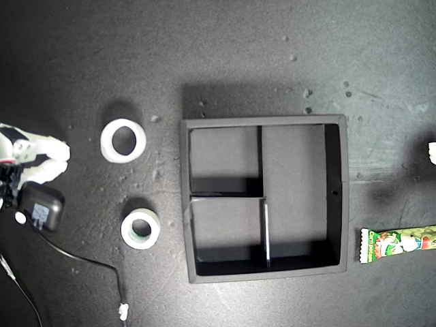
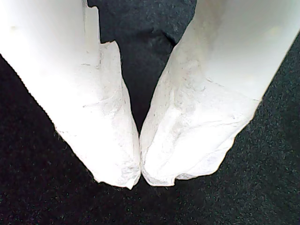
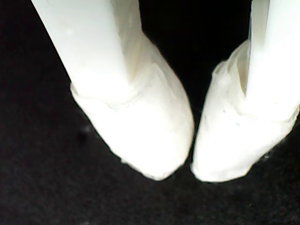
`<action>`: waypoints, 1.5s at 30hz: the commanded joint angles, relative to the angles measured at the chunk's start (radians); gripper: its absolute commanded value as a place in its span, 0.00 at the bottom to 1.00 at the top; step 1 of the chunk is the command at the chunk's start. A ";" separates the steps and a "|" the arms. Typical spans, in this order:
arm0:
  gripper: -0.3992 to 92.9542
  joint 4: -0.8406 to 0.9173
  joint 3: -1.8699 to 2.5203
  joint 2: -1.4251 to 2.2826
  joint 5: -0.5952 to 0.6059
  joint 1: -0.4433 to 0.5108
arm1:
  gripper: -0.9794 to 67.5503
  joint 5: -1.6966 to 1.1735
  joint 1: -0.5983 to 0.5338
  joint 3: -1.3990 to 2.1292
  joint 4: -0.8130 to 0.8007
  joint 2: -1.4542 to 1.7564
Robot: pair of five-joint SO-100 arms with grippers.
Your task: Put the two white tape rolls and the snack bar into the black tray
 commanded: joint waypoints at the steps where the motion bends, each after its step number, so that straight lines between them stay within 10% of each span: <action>1: 0.01 0.040 0.057 0.048 -0.009 0.012 | 0.01 -0.008 -0.006 0.012 0.011 -0.006; 26: 0.01 0.041 0.057 0.048 0.017 0.023 | 0.01 -0.031 0.123 0.012 0.011 -0.006; 35: 0.05 0.023 0.057 0.048 -0.321 0.026 | 0.01 -0.046 0.055 0.012 -0.242 -0.006; 39: 0.00 -0.120 0.057 0.048 -0.110 0.012 | 0.01 -0.342 -0.094 0.012 -0.482 -0.006; 41: 0.00 -0.140 0.057 0.046 -0.210 0.066 | 0.01 -0.456 -0.153 0.012 -0.528 -0.006; 45: 0.00 -0.359 0.048 0.044 0.138 0.067 | 0.01 -0.479 -0.152 0.012 -0.537 -0.006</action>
